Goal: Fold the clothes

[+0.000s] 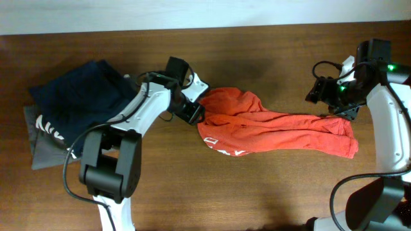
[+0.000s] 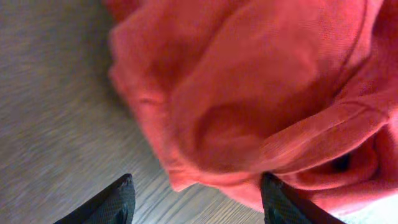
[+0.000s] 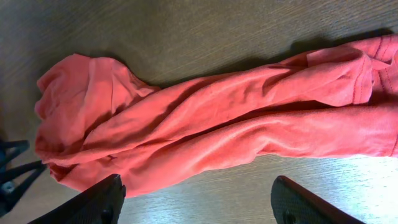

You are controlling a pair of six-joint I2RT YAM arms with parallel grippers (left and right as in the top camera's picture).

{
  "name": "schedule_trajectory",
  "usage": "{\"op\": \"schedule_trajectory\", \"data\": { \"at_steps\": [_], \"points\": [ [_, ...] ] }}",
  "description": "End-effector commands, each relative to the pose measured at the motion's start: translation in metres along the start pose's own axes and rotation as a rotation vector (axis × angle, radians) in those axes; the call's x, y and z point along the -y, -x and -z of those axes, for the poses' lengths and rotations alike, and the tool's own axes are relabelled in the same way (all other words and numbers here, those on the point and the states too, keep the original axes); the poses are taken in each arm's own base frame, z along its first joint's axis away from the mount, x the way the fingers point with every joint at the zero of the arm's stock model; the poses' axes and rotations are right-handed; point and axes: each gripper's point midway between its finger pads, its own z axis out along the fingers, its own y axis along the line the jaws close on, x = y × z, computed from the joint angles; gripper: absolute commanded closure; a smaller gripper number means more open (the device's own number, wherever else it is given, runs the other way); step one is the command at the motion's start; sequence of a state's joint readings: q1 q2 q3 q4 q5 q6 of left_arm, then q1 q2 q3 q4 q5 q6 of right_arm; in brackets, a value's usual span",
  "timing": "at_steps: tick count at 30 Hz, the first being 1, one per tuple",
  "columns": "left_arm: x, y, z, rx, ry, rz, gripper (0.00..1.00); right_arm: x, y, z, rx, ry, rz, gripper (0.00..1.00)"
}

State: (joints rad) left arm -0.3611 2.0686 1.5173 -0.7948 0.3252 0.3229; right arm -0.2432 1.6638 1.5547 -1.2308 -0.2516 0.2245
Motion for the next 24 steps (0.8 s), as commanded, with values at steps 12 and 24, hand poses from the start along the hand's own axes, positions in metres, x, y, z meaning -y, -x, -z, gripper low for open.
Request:
{"op": "schedule_trajectory", "data": {
  "at_steps": [12, 24],
  "points": [
    [0.014, 0.008, -0.004, 0.004, 0.001, -0.077, 0.84, -0.003, 0.0, 0.003, 0.009, 0.008, 0.015, 0.2],
    [-0.01, 0.04, 0.073, 0.103, 0.267, -0.103, 1.0, -0.003, 0.0, 0.003, 0.009, 0.008, 0.015, 0.2]
  ]
}}
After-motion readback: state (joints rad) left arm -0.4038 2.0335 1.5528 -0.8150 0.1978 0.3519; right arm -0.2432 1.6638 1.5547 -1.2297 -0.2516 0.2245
